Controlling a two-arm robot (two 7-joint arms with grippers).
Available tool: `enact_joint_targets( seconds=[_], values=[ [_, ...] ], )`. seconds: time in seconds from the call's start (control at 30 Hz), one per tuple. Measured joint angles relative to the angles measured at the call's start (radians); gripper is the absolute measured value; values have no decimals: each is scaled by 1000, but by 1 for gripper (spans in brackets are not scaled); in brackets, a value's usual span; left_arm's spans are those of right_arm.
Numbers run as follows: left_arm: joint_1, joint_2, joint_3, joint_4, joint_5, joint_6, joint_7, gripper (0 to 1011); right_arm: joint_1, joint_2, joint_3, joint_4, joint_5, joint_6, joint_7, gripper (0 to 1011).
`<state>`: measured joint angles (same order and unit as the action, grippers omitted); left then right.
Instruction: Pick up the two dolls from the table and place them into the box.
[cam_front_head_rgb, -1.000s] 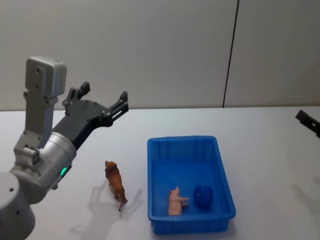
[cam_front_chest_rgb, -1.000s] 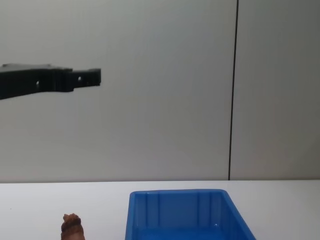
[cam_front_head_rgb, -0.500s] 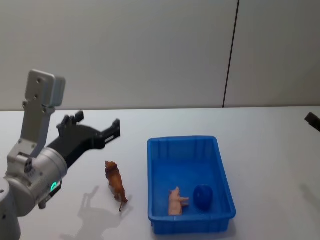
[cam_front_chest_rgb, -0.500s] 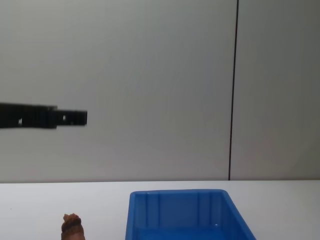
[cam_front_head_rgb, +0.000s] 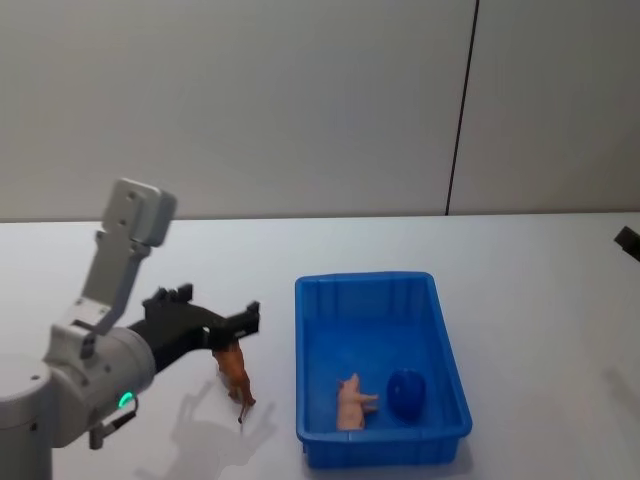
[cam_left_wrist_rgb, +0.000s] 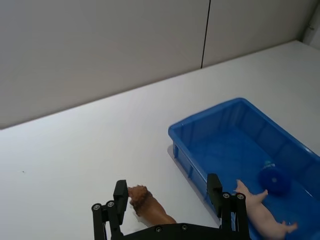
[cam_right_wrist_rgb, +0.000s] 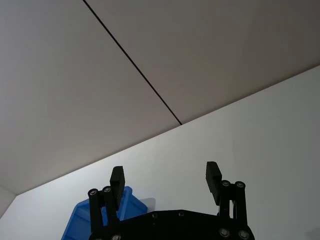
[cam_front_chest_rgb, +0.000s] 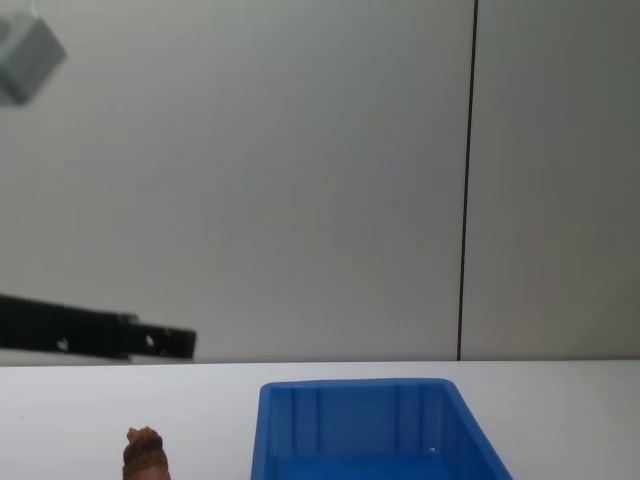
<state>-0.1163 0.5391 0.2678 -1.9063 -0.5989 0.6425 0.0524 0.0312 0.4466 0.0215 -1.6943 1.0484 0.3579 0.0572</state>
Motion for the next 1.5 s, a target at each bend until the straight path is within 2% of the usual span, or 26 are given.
enact_joint_targets(
  seconds=[0.2, 0.43, 1.0, 1.5],
  values=[
    [-22, -33, 23, 40, 13, 57, -20, 1001, -1, 1, 1, -1, 3, -1, -3, 1001],
    [-34, -64, 38, 71, 16, 102, -10, 1001, -2, 1, 2, -1, 5, -1, -5, 1001],
    [-51, -130, 46, 134, 15, 163, 116, 1001, -4, 1, 2, -2, 7, -1, -7, 1001],
    [-108, -211, 39, 220, -6, 191, 213, 1001, -4, 1, 2, -1, 7, -1, -7, 1001]
  ],
)
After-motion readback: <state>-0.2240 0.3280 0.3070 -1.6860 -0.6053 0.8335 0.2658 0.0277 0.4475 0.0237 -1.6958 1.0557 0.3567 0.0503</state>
